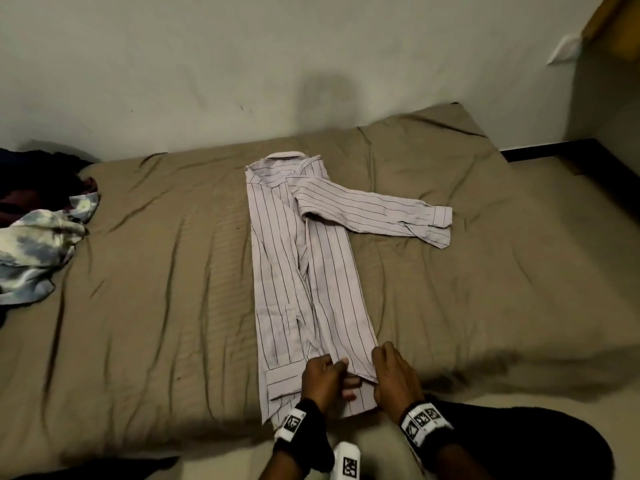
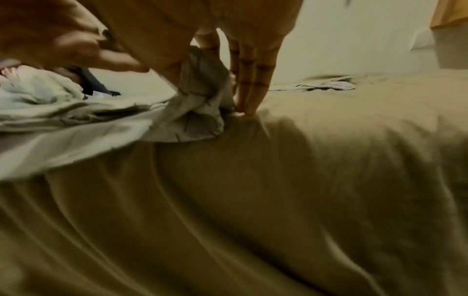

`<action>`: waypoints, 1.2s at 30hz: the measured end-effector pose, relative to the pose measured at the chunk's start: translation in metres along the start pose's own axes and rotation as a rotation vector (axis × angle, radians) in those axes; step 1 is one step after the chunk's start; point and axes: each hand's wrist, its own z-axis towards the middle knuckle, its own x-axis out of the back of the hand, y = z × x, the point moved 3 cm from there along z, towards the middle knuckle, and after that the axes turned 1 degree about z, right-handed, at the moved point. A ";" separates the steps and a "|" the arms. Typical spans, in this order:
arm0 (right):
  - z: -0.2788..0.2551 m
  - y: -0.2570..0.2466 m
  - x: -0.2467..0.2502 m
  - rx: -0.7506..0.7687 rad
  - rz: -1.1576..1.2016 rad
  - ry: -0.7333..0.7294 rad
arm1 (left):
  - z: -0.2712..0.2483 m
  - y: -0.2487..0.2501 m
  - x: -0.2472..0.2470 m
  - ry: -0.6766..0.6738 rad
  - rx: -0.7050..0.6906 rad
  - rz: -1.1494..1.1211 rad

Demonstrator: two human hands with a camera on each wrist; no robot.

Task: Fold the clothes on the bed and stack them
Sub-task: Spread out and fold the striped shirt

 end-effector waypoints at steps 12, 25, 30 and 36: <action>-0.018 0.000 0.006 -0.043 -0.135 -0.056 | 0.001 0.012 0.009 0.244 -0.377 0.979; -0.004 0.004 -0.013 0.090 -0.154 -0.130 | -0.005 0.033 -0.018 0.215 -0.473 1.567; -0.003 0.024 -0.012 0.061 0.022 -0.280 | 0.014 0.039 -0.015 0.076 -0.496 1.639; 0.070 0.072 0.066 -0.277 0.636 0.258 | 0.033 0.041 -0.012 0.013 -0.468 1.619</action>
